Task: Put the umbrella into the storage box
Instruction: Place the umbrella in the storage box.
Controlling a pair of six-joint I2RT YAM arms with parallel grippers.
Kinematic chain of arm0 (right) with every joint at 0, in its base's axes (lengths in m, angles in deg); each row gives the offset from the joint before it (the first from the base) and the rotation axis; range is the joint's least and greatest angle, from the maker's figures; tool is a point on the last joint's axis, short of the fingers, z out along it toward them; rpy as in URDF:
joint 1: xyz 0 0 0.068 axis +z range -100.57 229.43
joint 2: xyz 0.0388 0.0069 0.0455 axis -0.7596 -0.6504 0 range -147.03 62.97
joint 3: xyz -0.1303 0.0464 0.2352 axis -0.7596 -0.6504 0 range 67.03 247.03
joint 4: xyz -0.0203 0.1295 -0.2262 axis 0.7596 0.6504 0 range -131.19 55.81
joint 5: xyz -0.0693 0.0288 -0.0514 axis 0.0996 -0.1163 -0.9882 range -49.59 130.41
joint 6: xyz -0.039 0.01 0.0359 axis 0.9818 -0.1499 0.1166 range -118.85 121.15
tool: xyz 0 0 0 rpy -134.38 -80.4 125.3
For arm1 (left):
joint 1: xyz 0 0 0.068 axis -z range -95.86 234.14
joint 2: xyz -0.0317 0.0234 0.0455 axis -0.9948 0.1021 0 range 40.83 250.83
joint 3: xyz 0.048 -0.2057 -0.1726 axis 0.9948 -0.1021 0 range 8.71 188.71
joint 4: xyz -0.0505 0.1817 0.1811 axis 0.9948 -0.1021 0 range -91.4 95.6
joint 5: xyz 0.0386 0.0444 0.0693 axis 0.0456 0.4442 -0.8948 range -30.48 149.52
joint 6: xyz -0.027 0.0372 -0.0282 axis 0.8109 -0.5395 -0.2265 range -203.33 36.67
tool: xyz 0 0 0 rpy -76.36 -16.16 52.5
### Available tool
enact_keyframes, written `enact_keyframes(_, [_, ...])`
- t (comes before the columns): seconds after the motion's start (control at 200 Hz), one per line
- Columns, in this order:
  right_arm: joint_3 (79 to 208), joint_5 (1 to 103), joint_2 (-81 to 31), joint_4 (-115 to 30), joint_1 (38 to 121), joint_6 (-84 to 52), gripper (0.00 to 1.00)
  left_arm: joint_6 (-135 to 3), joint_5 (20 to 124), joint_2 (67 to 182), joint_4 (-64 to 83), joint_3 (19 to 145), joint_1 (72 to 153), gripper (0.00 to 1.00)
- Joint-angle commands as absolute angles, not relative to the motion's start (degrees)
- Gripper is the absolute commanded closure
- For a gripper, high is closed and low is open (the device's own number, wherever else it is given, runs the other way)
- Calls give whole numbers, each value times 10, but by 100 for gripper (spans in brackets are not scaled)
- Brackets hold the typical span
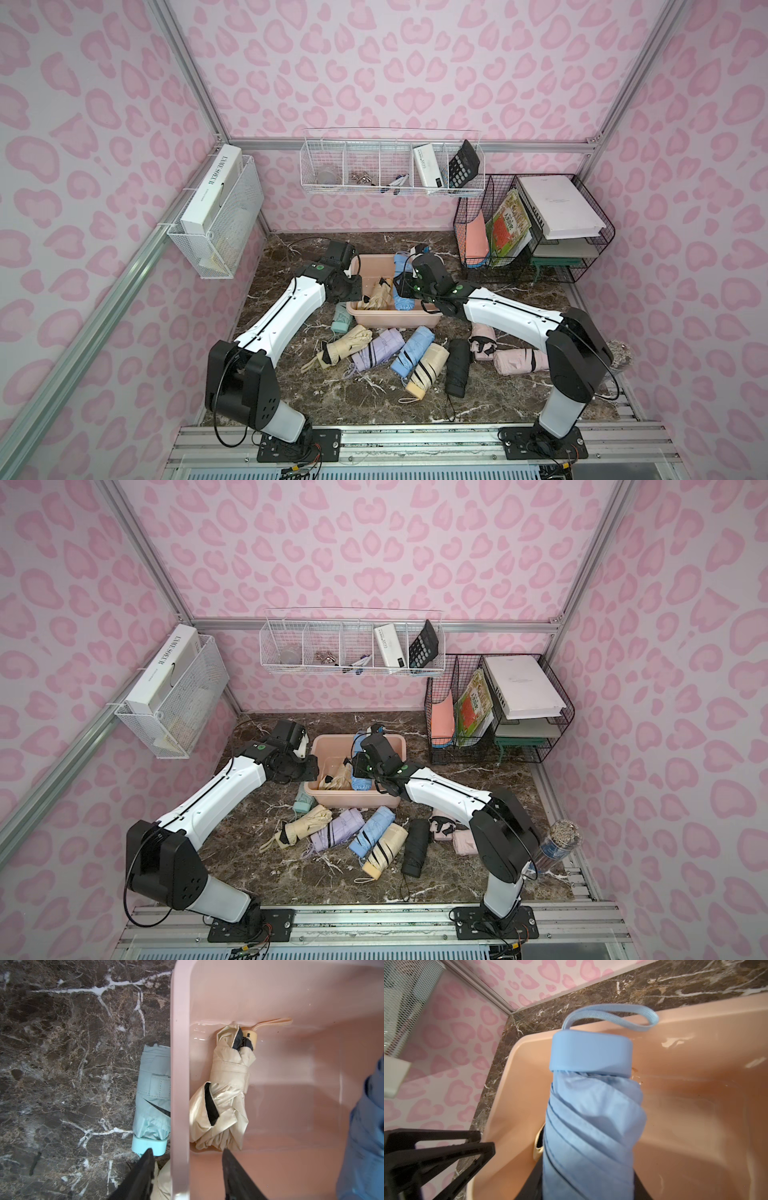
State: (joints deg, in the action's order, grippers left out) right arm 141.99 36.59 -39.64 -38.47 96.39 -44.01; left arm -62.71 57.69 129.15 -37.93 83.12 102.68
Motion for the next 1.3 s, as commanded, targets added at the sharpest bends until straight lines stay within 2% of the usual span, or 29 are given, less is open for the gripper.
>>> enact_keyframes(0.0, [1428,350,-413,-393,963,-433,87,-638,586,1293,-393,835,1026,51])
enact_keyframes(0.35, [1488,340,-496,-365,955,-416,86,-640,593,1299,-394,836,1027,65])
enact_keyframes(0.635, [1505,303,-545,-361,957,-406,86,-627,586,1289,-390,823,1026,68])
enact_keyframes(0.75, [1516,294,-562,-360,962,-404,82,-628,586,1289,-390,824,1027,69])
enact_keyframes(0.825, [1522,290,-571,-360,963,-403,75,-628,587,1289,-391,826,1026,69])
enact_keyframes(0.955, [1525,278,-577,-361,965,-398,56,-626,587,1290,-390,827,1026,69])
enact_keyframes(1.09, [1519,274,-568,-366,966,-394,42,-625,588,1288,-390,825,1026,69])
enact_keyframes(1.295, [1491,257,-522,-378,971,-394,26,-615,575,1277,-384,825,1027,60])
